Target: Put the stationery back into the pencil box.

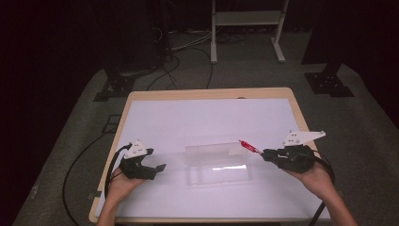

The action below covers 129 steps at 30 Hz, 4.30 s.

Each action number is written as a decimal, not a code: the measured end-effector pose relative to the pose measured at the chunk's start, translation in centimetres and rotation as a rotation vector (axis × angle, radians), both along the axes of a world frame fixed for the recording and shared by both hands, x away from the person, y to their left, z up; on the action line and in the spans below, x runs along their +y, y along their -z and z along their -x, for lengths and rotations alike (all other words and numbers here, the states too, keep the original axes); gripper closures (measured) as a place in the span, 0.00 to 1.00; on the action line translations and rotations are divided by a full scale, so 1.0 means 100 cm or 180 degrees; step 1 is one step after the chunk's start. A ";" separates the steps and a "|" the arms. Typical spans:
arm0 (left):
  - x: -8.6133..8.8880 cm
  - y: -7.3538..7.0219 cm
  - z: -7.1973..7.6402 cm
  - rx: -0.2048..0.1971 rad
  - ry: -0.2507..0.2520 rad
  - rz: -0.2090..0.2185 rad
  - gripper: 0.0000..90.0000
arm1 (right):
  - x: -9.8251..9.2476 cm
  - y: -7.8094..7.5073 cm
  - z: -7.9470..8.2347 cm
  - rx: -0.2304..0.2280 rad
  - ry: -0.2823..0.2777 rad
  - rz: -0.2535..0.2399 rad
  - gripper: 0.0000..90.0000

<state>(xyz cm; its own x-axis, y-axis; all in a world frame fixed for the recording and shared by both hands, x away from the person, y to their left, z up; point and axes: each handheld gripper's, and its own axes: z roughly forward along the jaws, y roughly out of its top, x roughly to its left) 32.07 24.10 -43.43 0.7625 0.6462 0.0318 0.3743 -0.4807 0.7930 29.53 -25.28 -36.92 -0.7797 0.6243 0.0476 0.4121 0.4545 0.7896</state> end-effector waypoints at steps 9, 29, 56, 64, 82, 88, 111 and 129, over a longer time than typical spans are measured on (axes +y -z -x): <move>0.004 0.000 0.000 -0.0013 -0.0048 0.0009 0.21 | 0.020 0.000 -0.005 0.0004 -0.0220 0.0028 0.87; 0.003 0.000 0.001 -0.0016 -0.0051 0.0007 0.20 | 0.054 0.020 -0.018 0.0113 -0.0595 0.0138 0.87; 0.006 0.002 0.000 0.0018 -0.0065 0.0042 0.20 | 0.082 0.052 -0.034 0.0368 -0.0892 0.0205 0.87; 0.005 0.001 0.000 0.0016 -0.0056 0.0046 0.20 | 0.086 0.061 -0.037 0.0444 -0.0948 0.0257 0.87; 0.005 0.002 0.000 0.0020 -0.0039 0.0059 0.19 | 0.096 0.081 -0.045 0.0607 -0.1036 0.0328 0.87; 0.004 0.001 -0.001 0.0014 -0.0037 0.0063 0.20 | 0.095 0.086 -0.048 0.0637 -0.1042 0.0336 0.87; 0.003 0.000 0.002 -0.0012 -0.0009 0.0056 0.19 | 0.088 0.088 -0.052 0.0722 -0.0934 0.0169 0.75; 0.003 0.001 0.002 0.0005 0.0007 0.0084 0.18 | 0.058 0.069 -0.047 0.0581 -0.0732 0.0038 0.64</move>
<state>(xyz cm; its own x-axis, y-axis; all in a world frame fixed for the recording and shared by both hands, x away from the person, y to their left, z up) 31.91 24.36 -43.54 0.7639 0.6452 0.0137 0.3745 -0.4605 0.8048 34.22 -19.51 -43.83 -0.8800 0.4336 0.1938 0.4320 0.5612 0.7060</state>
